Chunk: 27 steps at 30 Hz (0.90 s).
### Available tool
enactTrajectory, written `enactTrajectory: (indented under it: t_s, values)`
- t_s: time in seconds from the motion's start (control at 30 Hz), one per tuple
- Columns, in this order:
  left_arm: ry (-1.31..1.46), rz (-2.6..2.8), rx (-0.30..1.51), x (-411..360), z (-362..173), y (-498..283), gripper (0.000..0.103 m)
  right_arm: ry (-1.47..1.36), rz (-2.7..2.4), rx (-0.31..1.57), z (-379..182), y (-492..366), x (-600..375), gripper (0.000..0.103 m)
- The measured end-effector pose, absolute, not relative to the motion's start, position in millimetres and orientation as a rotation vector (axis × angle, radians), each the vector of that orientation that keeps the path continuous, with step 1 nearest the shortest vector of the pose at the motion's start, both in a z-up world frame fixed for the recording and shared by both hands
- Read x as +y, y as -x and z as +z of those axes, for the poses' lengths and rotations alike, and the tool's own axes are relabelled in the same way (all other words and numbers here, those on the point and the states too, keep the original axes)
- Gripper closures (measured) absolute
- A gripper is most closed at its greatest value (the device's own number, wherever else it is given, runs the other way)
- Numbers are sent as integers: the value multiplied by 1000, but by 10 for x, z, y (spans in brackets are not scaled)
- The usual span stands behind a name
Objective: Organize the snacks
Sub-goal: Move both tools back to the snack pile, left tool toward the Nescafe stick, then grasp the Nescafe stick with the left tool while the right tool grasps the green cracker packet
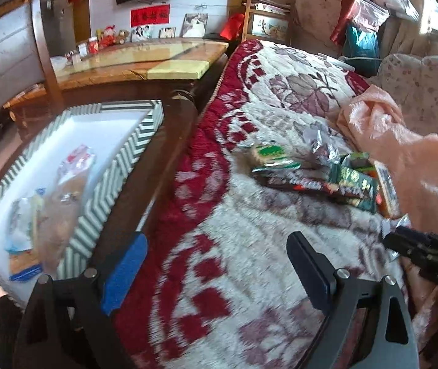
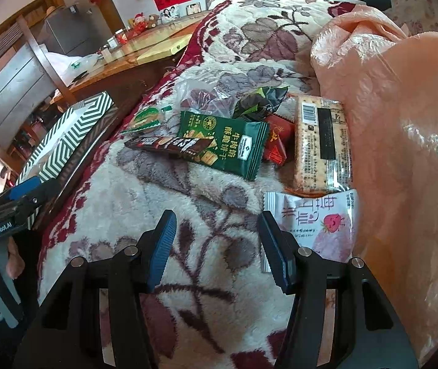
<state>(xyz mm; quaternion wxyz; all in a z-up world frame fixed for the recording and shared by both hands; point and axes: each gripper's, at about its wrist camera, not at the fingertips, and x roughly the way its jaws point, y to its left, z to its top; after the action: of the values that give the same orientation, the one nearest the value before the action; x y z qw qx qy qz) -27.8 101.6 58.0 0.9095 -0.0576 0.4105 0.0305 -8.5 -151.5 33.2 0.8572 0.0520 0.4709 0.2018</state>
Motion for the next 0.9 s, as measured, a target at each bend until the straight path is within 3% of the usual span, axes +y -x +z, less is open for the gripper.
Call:
enactTrajectory:
  t_s: [0.53,0.9]
  values:
    - [130,-5,900,399,637,-417,10,-92,425,983,411,-92,-1551,48]
    - [44,111,1165,67,261,-1019,9,-187,410,1013,354,-105,-1708,48]
